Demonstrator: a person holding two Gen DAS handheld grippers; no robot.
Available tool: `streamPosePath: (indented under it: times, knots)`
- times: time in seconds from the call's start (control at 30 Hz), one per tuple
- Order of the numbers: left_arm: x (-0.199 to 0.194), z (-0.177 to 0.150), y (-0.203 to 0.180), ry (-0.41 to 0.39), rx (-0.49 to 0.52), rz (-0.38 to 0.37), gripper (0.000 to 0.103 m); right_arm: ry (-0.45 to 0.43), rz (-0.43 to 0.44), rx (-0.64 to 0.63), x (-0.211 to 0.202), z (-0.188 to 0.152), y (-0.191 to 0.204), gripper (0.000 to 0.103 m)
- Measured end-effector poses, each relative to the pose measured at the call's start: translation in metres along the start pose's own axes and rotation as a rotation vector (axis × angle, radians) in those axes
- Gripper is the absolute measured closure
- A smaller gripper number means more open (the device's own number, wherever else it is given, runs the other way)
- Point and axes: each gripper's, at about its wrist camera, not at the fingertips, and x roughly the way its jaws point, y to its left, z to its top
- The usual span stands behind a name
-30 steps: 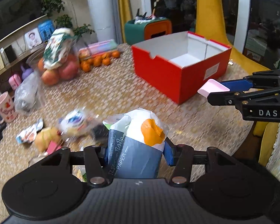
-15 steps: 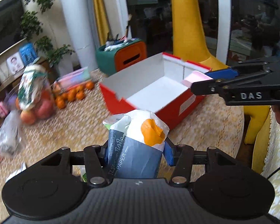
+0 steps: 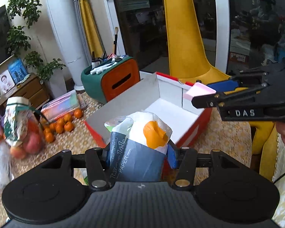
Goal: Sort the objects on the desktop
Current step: 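Carry the tissue pack and pink pad with both grippers over the red shoebox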
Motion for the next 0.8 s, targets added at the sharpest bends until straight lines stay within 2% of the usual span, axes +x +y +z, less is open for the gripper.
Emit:
streamPosePath:
  times: [0.4,0.8]
  knots:
    - [0.08,0.029,-0.002,0.072,0.019,-0.01,0.052,0.085,-0.049,-0.019,0.061,0.013,-0.026,0.063]
    - [0.154,0.034,-0.005,0.177,0.046,-0.046,0.051,0.24,-0.07,-0.053,0.13,0.008,-0.051,0.063]
